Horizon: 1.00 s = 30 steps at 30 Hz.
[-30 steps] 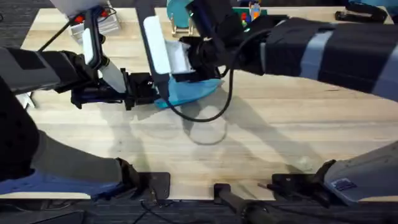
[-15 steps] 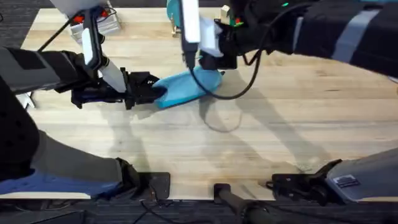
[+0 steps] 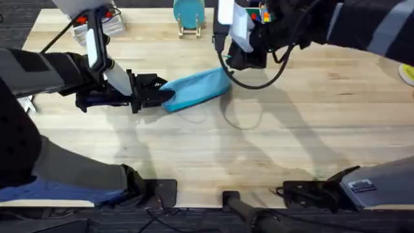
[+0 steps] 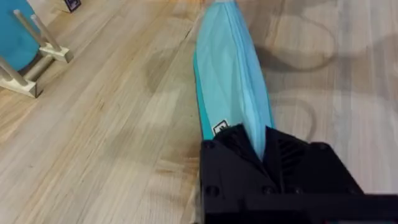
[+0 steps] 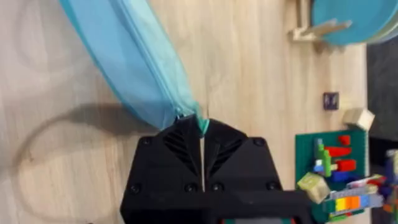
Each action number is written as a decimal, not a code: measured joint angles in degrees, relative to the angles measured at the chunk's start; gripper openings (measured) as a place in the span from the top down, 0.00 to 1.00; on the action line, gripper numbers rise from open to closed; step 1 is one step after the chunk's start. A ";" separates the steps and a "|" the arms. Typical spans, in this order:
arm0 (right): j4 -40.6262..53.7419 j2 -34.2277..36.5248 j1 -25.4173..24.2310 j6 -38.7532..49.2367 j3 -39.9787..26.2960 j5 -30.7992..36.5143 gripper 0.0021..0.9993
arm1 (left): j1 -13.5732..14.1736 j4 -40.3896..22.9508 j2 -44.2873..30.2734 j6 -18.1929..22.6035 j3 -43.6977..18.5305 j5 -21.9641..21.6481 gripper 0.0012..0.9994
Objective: Unzip the bag, pick up the pens from the table one at a time and place them inside, then zip the bag closed.
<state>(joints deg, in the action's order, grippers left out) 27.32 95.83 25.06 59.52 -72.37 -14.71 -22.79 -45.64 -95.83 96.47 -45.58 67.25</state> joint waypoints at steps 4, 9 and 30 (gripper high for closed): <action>1.21 0.00 -1.35 -1.18 0.01 -1.20 0.97 | 0.11 0.01 0.00 0.00 0.00 0.10 0.96; 2.11 0.00 -3.00 -3.07 0.01 -1.87 0.97 | 0.14 0.01 0.00 -0.02 0.00 0.26 0.96; -9.45 -1.27 -8.48 -4.69 14.80 -1.19 0.97 | 0.31 0.35 0.00 0.00 0.00 0.05 0.96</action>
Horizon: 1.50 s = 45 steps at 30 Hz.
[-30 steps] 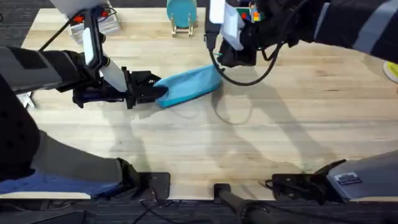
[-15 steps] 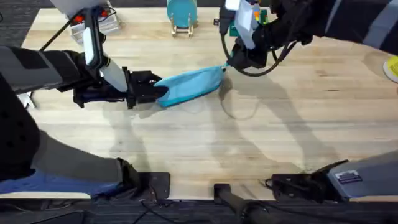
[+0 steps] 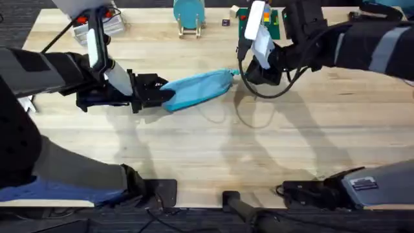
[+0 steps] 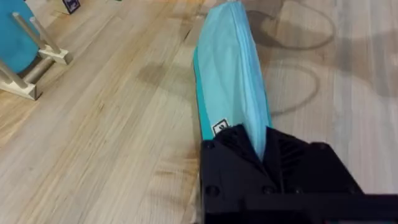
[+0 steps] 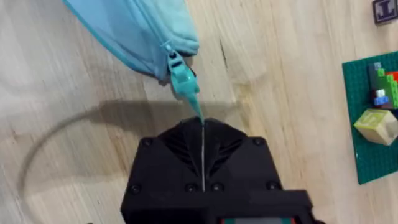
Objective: Unzip the bag, pick up the pens from the table one at a time and place them inside, then zip the bag closed.
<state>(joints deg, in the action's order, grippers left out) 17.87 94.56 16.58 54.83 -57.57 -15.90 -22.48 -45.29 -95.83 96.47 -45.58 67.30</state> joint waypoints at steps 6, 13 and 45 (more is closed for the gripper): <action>0.33 0.00 -0.71 0.00 0.19 2.99 0.97 | -0.17 0.02 -0.01 0.00 0.00 -0.02 0.96; 0.88 -1.78 -1.76 -1.80 0.25 6.28 0.96 | -0.22 -0.05 -0.01 0.00 0.01 -0.02 0.96; 21.15 -24.85 3.23 -16.09 -5.41 7.15 0.00 | -0.66 -0.38 -0.01 0.20 0.00 0.60 0.01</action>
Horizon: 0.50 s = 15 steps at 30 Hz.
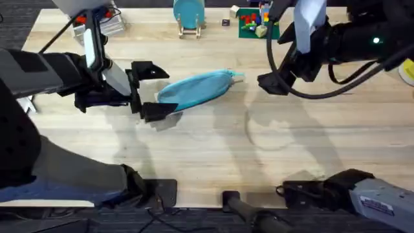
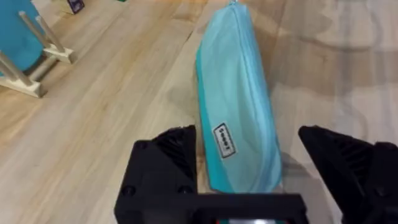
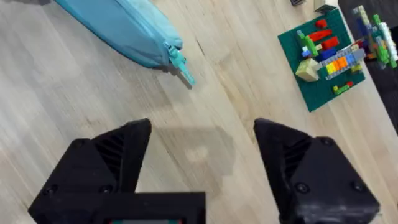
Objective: Unzip the bag, pick up the pens from the table one at a time and place them inside, then zip the bag closed.
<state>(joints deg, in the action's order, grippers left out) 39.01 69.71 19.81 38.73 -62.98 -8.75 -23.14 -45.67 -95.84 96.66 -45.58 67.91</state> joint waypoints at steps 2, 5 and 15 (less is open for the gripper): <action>-0.01 0.00 0.02 -0.01 0.00 0.00 0.00 | -0.02 1.04 0.01 0.02 0.00 0.01 0.01; -0.03 -0.02 0.02 -0.01 0.00 0.00 0.00 | -0.04 1.21 0.01 0.00 0.00 -0.01 0.00; 1.18 -0.01 0.01 -0.01 0.00 0.00 0.00 | -0.45 -6.69 5.85 -2.18 -1.62 -0.79 0.00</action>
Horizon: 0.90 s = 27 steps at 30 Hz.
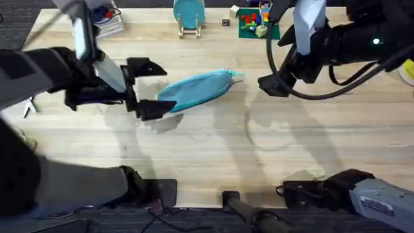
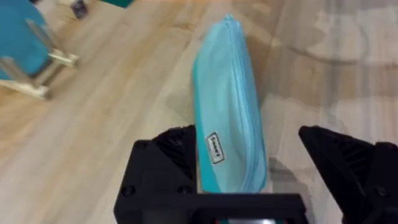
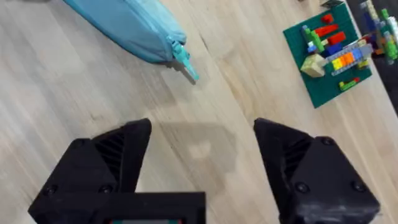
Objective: Unzip the bag, pick up the pens from the table one at a time and place them inside, then zip the bag closed.
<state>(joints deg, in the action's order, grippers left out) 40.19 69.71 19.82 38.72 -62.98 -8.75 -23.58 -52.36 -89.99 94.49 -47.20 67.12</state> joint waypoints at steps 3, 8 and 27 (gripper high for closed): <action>0.57 0.01 -0.01 0.00 0.00 0.02 0.00 | -0.25 -0.14 5.94 -5.97 -1.61 -2.28 0.00; 1.84 -0.02 -0.01 0.00 0.00 0.04 0.00 | -0.25 -0.79 16.84 -20.20 -2.49 -8.18 0.00; 15.18 -8.30 0.02 -6.10 -0.07 0.42 0.00 | 5.15 -15.21 60.14 -69.24 -8.89 -33.22 0.00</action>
<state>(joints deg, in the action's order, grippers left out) 55.37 61.40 19.84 32.62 -63.05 -8.34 -18.44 -67.57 -29.85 25.24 -56.09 33.90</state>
